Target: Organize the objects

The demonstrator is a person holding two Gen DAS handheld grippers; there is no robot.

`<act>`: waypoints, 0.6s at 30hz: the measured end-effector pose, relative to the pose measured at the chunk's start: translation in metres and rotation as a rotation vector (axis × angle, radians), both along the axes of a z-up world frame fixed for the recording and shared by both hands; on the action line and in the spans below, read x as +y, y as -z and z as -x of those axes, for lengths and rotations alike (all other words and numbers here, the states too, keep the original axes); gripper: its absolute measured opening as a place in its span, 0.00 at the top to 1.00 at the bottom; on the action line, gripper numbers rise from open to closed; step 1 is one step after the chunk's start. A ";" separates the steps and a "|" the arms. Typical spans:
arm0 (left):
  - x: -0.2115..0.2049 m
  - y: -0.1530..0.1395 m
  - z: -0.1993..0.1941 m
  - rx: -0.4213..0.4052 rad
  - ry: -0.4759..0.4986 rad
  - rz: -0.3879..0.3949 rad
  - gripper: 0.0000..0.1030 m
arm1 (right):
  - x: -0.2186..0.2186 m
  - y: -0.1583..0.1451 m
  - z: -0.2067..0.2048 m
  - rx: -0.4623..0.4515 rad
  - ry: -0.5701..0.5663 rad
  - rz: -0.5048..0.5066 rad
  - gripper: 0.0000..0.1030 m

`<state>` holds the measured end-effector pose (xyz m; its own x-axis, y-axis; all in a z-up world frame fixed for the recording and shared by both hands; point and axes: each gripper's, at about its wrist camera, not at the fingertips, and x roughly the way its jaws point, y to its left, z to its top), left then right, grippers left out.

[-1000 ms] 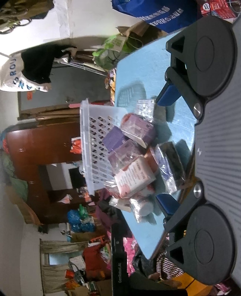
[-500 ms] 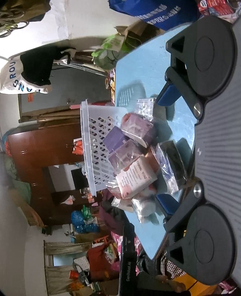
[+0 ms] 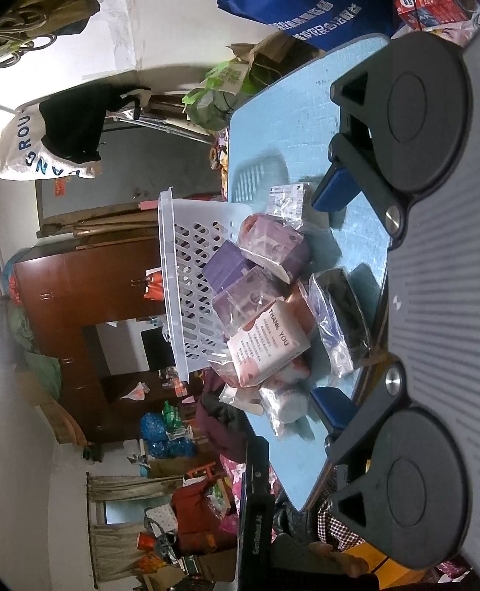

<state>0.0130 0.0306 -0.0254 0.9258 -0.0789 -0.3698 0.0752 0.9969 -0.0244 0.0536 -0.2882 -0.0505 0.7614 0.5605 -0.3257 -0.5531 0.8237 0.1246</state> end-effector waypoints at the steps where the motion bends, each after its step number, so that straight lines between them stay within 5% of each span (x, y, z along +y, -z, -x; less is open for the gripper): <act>1: 0.004 0.000 0.002 -0.012 0.000 0.003 0.00 | 0.001 0.000 0.000 -0.002 0.000 0.005 0.00; 18: 0.023 0.036 -0.020 0.001 0.051 0.070 0.11 | 0.034 0.031 -0.022 0.028 -0.068 0.102 0.08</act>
